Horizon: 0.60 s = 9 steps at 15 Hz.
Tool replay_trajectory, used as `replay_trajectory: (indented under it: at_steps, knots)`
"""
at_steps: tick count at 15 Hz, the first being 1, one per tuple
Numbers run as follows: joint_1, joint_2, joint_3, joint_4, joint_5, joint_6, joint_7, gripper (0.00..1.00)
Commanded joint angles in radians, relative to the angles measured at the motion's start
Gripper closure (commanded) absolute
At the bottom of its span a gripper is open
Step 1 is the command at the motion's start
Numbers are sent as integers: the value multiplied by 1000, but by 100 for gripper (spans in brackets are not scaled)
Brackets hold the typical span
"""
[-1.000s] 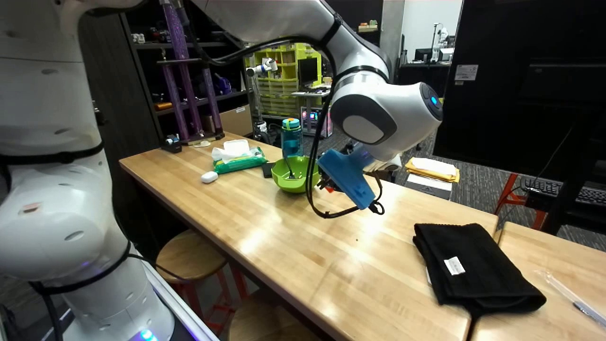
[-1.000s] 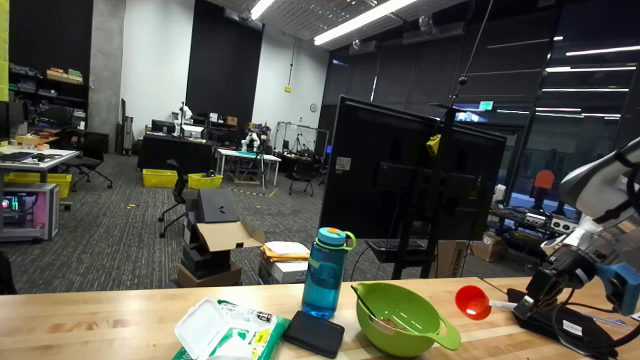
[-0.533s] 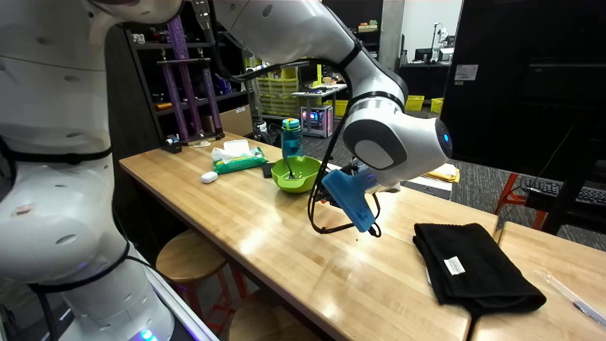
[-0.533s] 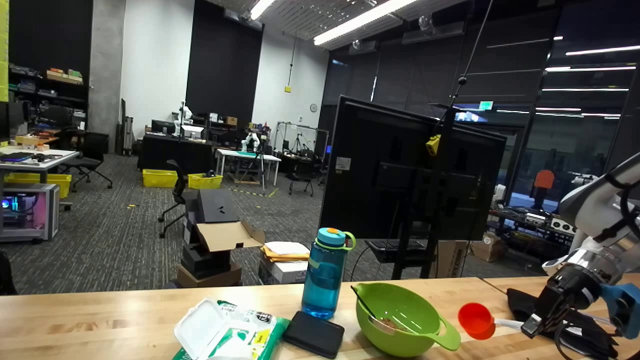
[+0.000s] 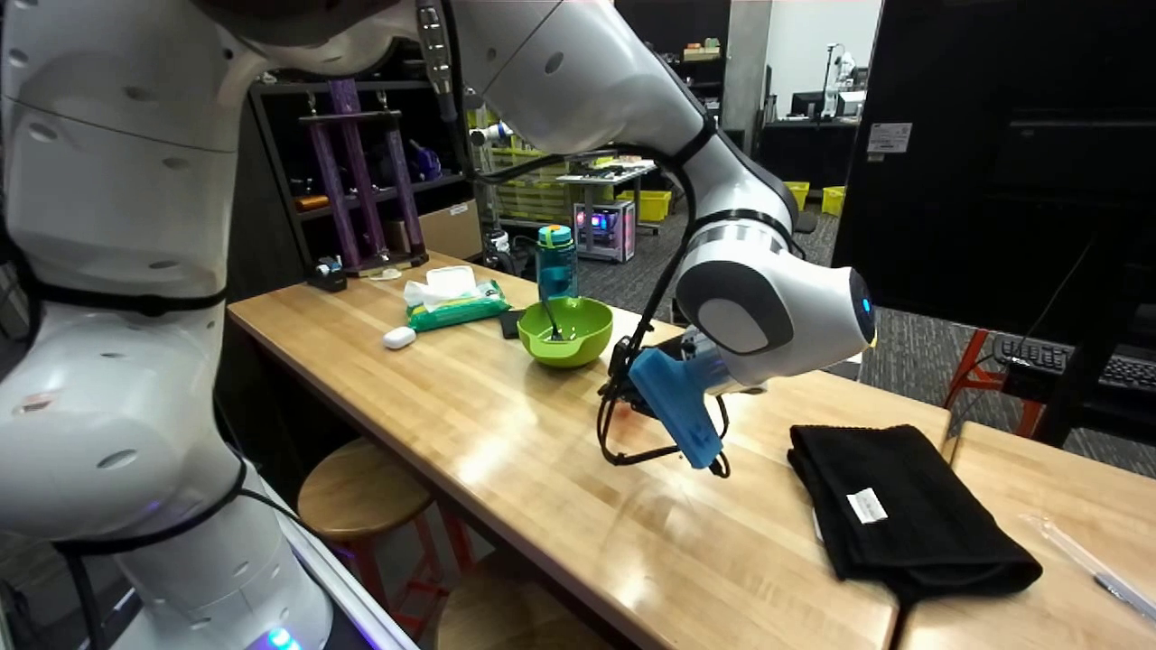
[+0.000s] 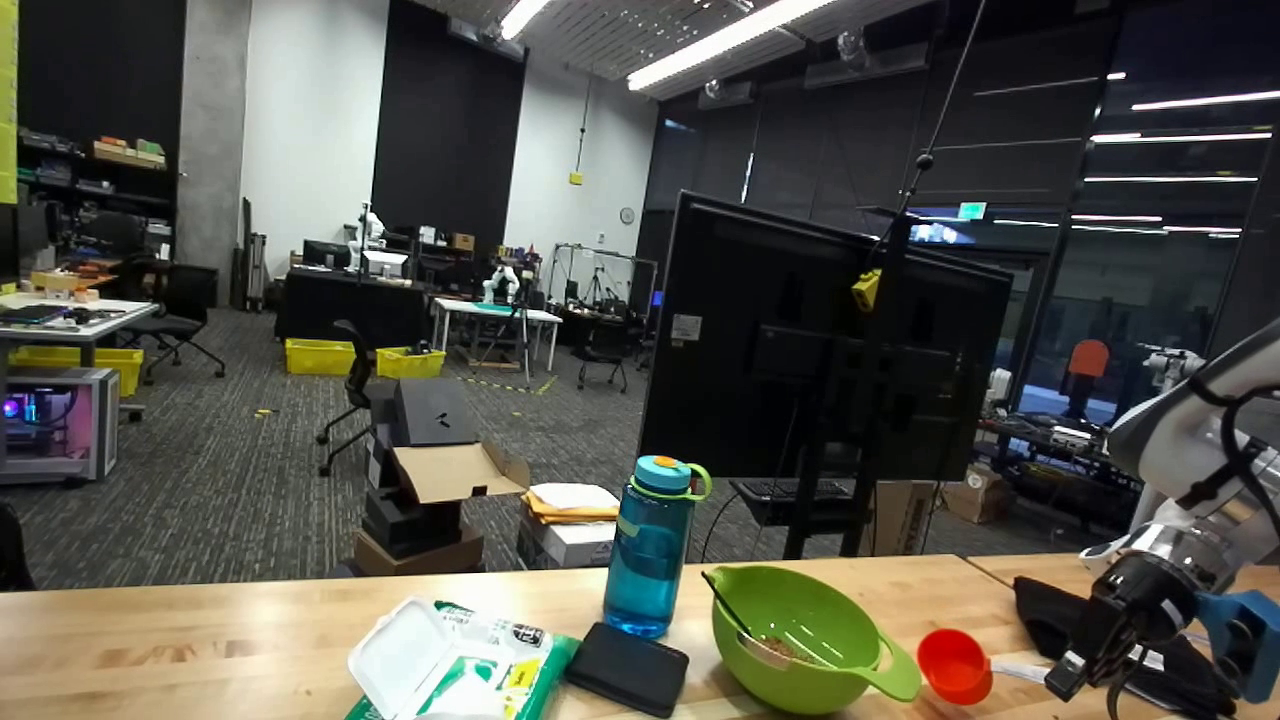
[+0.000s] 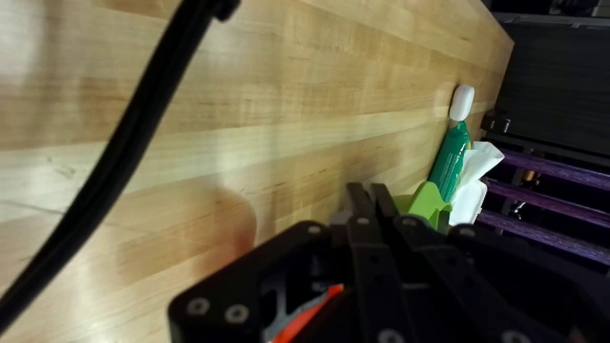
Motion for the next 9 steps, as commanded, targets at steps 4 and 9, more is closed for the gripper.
replay_trajectory:
  at_steps: [4, 9]
  knots:
    - [-25, 47, 25, 48, 14, -31, -3, 69]
    - [-9, 29, 26, 41, -10, -12, 17, 42]
